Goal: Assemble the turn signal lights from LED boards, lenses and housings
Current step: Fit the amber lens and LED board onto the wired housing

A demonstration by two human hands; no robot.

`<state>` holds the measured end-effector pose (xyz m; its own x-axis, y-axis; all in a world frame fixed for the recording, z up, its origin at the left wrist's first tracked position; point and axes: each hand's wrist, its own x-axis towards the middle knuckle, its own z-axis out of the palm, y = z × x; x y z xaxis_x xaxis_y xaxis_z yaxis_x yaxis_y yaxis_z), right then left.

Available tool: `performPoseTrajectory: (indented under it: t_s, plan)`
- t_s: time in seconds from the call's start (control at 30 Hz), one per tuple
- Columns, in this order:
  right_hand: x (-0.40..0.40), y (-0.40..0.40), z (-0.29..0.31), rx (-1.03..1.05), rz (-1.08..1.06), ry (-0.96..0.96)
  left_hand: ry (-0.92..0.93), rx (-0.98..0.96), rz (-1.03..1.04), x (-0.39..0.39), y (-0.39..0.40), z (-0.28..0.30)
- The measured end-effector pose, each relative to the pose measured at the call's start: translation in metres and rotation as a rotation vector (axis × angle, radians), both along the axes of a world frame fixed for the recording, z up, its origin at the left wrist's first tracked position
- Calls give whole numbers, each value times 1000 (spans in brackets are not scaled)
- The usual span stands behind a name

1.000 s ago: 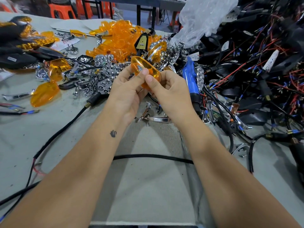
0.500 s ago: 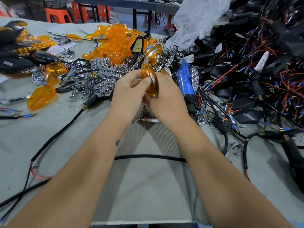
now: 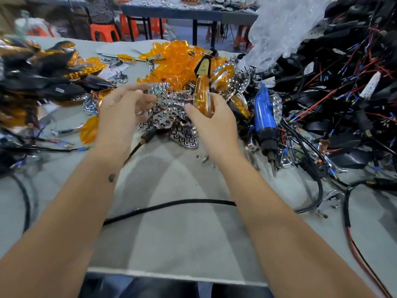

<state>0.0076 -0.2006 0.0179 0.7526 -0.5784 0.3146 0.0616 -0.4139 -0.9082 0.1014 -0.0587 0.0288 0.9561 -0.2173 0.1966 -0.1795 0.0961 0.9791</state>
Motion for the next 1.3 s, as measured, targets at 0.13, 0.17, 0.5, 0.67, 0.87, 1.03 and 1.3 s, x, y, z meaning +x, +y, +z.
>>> performPoseTrajectory:
  t_s: [0.13,0.17,0.5,0.67,0.87,1.03,1.3]
  plan:
    - [-7,-3,-10,-189,7,75,69,174,100,16,11,-5]
    - [-8,-4,-10,-193,2,74,67,256,101,17,10,-8]
    - [-13,-13,-10,-146,-28,50,-129,874,114,10,-22,-16]
    - [-14,-18,-10,-78,-32,48,-188,1060,66,18,-38,-16]
    - [-13,-23,-9,-20,-44,31,-144,954,-24,12,-49,-9]
    - [-10,-24,-4,149,-26,31,-146,592,-60,-11,-70,-9]
    - [-13,-37,-3,454,48,-45,-93,116,-146,-35,-101,-16]
